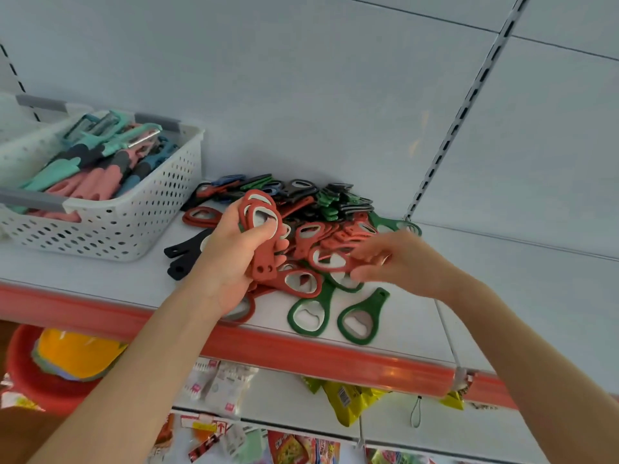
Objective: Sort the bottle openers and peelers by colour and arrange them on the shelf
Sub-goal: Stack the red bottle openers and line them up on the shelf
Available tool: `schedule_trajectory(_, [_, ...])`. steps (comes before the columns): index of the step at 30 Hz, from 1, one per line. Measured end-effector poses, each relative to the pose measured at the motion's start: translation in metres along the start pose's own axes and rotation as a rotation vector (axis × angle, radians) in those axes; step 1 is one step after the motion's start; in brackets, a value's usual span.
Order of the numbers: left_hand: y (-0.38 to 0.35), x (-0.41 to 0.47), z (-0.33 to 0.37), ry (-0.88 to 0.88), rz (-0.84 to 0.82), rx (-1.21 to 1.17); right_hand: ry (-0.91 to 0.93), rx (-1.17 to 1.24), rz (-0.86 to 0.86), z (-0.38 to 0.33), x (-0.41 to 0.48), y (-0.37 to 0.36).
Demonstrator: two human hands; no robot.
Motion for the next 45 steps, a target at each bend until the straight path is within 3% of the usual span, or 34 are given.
schedule_trajectory(4, [-0.016, 0.0, -0.007, -0.014, -0.028, -0.037, 0.006, 0.373, 0.19, -0.024, 0.002, 0.012])
schedule_trajectory(10, [-0.019, 0.005, -0.006, -0.045, 0.045, -0.102, 0.063, 0.325, 0.179, -0.043, 0.018, -0.001])
schedule_trajectory(13, [-0.014, 0.004, -0.004, -0.033, 0.034, -0.092, -0.096, 0.023, 0.275, -0.004, 0.026, 0.016])
schedule_trajectory(16, [-0.017, 0.002, -0.005, -0.029, 0.002, -0.048, -0.186, -0.212, 0.075, 0.023, 0.035, 0.002])
schedule_trajectory(18, [-0.019, 0.002, -0.007, -0.01, -0.01, -0.036, -0.171, -0.199, 0.031, 0.029, 0.034, -0.004])
schedule_trajectory(23, [-0.026, 0.006, -0.013, 0.04, -0.047, -0.09, -0.232, 0.028, 0.134, 0.037, 0.027, 0.005])
schedule_trajectory(30, [-0.029, 0.009, -0.016, 0.036, -0.057, -0.06, -0.351, -0.003, 0.158, 0.044, 0.022, 0.004])
schedule_trajectory(34, [-0.028, 0.006, -0.016, 0.03, -0.048, -0.029, -0.406, 0.19, 0.26, 0.056, 0.007, 0.011])
schedule_trajectory(39, [-0.042, 0.006, -0.019, 0.035, -0.086, -0.066, -0.182, 0.449, 0.367, 0.023, -0.014, 0.028])
schedule_trajectory(42, [-0.057, 0.006, -0.018, 0.019, -0.132, -0.086, -0.011, 0.47, 0.242, -0.019, -0.022, 0.02])
schedule_trajectory(45, [-0.058, 0.007, -0.017, -0.007, -0.103, -0.073, -0.03, 0.354, 0.268, -0.018, -0.019, 0.016])
Point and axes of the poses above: each hand's wrist, its own x-axis towards the middle knuckle, its own y-axis out of the back of the hand, z = x × y, the point moved 6 cm from there along x, towards the middle knuckle, and after that the axes turned 6 degrees about -z, right-handed, at the moved point
